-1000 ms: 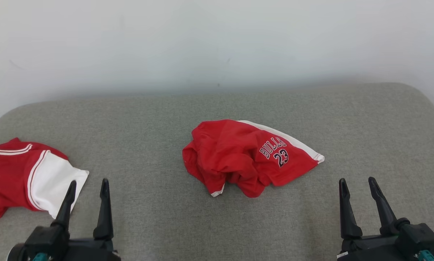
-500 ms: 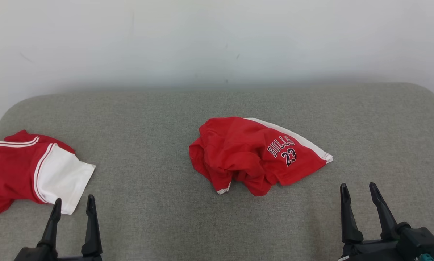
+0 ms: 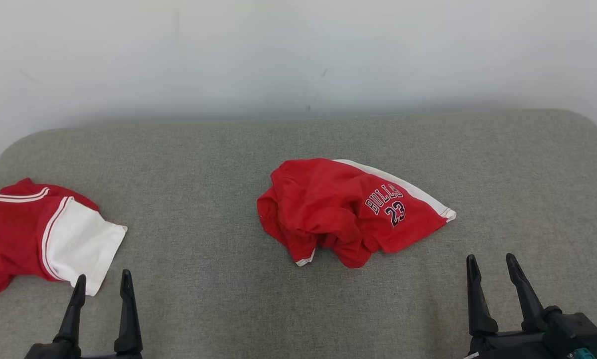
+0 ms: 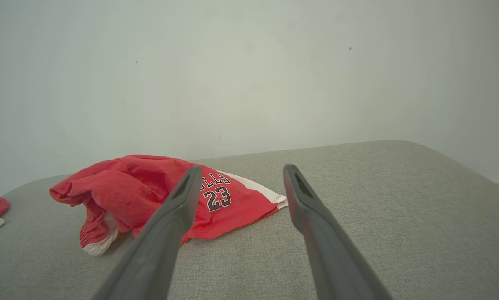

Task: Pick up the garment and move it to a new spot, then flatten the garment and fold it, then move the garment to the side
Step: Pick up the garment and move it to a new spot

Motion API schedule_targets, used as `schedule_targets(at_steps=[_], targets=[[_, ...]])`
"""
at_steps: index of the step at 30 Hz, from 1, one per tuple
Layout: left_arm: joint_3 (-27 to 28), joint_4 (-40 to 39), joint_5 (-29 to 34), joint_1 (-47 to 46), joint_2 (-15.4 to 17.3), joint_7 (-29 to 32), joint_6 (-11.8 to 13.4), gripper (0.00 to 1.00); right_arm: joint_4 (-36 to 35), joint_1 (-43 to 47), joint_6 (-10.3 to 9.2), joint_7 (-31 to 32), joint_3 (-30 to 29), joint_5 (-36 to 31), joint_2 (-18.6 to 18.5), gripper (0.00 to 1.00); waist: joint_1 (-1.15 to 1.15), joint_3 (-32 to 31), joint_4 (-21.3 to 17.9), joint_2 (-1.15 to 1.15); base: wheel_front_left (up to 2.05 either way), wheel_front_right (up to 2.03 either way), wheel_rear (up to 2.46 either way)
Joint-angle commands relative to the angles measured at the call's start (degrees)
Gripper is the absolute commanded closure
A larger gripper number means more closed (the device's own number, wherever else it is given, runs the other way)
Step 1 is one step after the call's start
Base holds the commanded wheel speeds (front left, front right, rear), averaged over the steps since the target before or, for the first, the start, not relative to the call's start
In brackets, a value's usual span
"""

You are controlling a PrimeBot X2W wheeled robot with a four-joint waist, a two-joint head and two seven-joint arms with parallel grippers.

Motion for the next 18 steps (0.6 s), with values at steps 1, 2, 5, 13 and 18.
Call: schedule_targets(at_steps=[1, 2, 5, 13, 18], targets=[[0.4, 0.3, 1.1, 1.0, -0.4, -0.2, -0.4, 0.00, 0.2, -0.3, -0.12, 0.0, -0.1, 0.0, 0.0, 0.00, 0.00, -0.1, -0.1, 0.00, 0.00, 0.00, 0.00], [0.5, 0.4, 1.2, 1.0, -0.5, -0.2, -0.6, 0.00, 0.3, -0.3, -0.12, 0.0, -0.1, 0.0, 0.0, 0.00, 0.00, -0.2, -0.2, 0.00, 0.00, 0.00, 0.00], [1.0, 0.6, 1.9, 1.1, -0.8, -0.2, -1.2, 0.00, 0.4, -0.1, -0.12, 0.0, 0.0, -0.1, 0.0, 0.00, 0.00, -0.4, -0.3, 0.00, 0.00, 0.00, 0.00], [1.8, 1.3, 3.5, 1.4, -1.4, -0.2, -2.3, 0.00, 0.7, 0.3, -0.12, 0.0, 0.0, 0.0, 0.0, 0.00, 0.00, -0.7, -0.6, 0.00, 0.00, 0.00, 0.00], [2.1, 2.1, 3.9, 1.4, -1.7, -0.2, -2.9, 0.00, 0.9, 0.2, -0.12, 0.0, 0.1, 0.0, 0.0, 0.00, 0.00, -0.8, -0.8, 0.00, 0.00, 0.00, 0.00]])
